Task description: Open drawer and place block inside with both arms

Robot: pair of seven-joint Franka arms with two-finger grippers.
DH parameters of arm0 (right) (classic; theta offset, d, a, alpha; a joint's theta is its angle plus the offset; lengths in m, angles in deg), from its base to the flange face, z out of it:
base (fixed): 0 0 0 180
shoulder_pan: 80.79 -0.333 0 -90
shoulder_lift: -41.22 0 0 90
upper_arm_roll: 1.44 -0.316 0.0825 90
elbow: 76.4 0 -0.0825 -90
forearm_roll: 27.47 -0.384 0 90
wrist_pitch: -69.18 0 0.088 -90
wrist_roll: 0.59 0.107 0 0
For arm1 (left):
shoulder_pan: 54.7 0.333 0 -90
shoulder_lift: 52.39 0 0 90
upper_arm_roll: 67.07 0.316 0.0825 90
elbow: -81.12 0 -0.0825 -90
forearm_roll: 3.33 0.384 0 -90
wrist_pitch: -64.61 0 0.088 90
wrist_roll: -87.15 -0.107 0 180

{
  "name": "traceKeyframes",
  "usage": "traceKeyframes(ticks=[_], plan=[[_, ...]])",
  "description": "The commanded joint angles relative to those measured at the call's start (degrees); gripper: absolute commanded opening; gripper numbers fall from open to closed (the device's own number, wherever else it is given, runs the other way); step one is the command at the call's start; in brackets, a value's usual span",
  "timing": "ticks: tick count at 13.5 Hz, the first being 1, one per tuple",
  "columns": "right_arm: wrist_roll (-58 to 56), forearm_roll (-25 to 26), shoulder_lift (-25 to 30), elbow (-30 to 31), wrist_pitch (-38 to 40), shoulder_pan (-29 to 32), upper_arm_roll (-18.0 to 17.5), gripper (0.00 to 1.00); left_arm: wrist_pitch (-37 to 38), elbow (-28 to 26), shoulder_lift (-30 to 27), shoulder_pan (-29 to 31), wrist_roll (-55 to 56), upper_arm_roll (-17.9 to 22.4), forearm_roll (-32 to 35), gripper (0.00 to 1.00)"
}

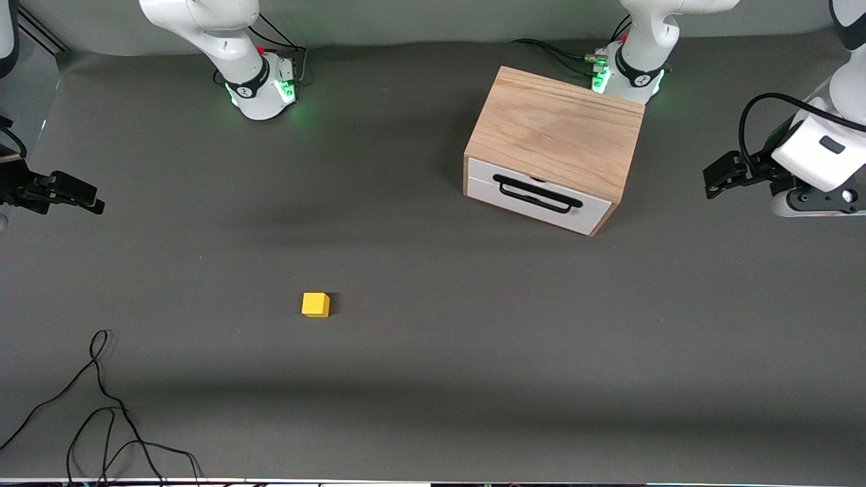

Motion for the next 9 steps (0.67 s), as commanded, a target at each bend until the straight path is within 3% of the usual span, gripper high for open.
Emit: traceKeyframes(ticks=[1,9], plan=[[1.2,0.4,-0.1,-0.4,0.7,-0.3,-0.1,1.00,-0.2,-1.8,-1.8,-0.1,-0.9,0.3,-0.2,1.00],[3.1,0.8,-0.8,-0.4,0.6,-3.1,-0.1,1.00,-0.2,-1.8,-1.8,0.0,-0.9,0.3,-0.2,1.00]])
